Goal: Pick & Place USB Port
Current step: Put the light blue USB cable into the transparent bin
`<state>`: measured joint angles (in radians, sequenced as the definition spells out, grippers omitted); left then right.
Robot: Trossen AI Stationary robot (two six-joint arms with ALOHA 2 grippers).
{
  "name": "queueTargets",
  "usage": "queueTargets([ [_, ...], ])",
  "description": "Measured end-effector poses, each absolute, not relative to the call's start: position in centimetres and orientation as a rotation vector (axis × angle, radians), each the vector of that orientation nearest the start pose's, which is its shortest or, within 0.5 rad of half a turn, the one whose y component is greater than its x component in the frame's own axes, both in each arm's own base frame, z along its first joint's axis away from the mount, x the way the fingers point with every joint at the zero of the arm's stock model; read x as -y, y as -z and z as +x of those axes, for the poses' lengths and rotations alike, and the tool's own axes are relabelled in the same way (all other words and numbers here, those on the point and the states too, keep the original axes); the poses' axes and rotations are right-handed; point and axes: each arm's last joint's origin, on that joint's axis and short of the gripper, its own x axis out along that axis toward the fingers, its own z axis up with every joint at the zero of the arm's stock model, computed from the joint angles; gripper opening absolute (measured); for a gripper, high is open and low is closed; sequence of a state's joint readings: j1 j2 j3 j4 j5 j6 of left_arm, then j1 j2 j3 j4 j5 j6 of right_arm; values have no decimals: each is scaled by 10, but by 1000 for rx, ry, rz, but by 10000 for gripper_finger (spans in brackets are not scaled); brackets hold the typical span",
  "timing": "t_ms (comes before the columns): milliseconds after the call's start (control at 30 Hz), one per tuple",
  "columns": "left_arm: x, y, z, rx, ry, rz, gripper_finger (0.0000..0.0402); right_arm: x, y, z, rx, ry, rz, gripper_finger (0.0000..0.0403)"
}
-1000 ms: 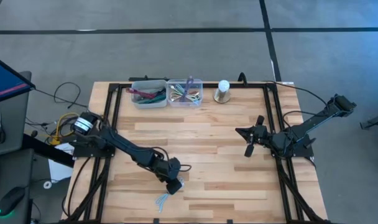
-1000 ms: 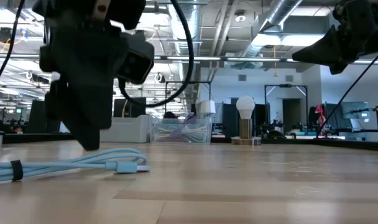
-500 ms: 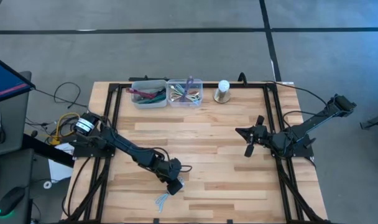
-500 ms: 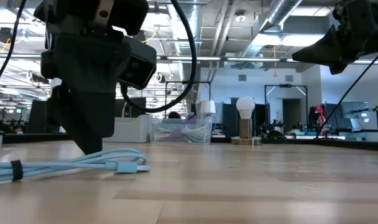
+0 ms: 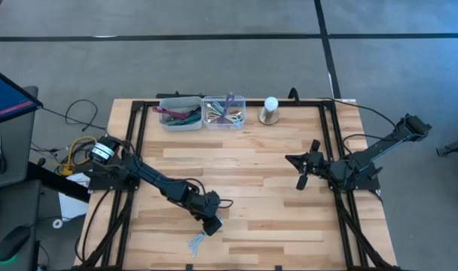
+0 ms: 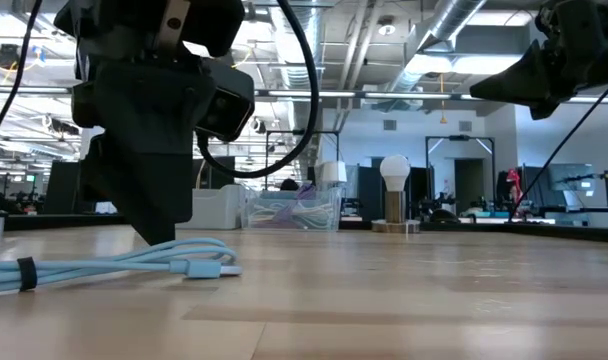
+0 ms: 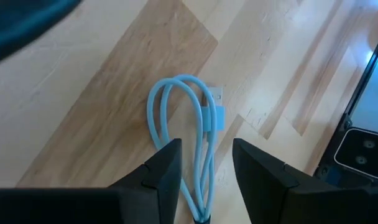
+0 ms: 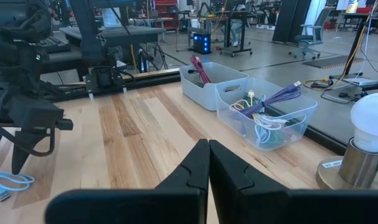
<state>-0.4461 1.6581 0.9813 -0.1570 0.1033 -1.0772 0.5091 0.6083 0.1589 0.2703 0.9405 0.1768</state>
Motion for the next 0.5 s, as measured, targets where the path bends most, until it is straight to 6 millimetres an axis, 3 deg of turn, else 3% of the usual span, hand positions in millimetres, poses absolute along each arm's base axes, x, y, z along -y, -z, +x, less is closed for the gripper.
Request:
queueTargets([
  [167,148,-188,303,-1000,21,-817,123,-45,-187,128,-97,440,54,2],
  [500,155,-168,315,-1001,55,-829,115,-45,-187,128,-97,440,54,2],
])
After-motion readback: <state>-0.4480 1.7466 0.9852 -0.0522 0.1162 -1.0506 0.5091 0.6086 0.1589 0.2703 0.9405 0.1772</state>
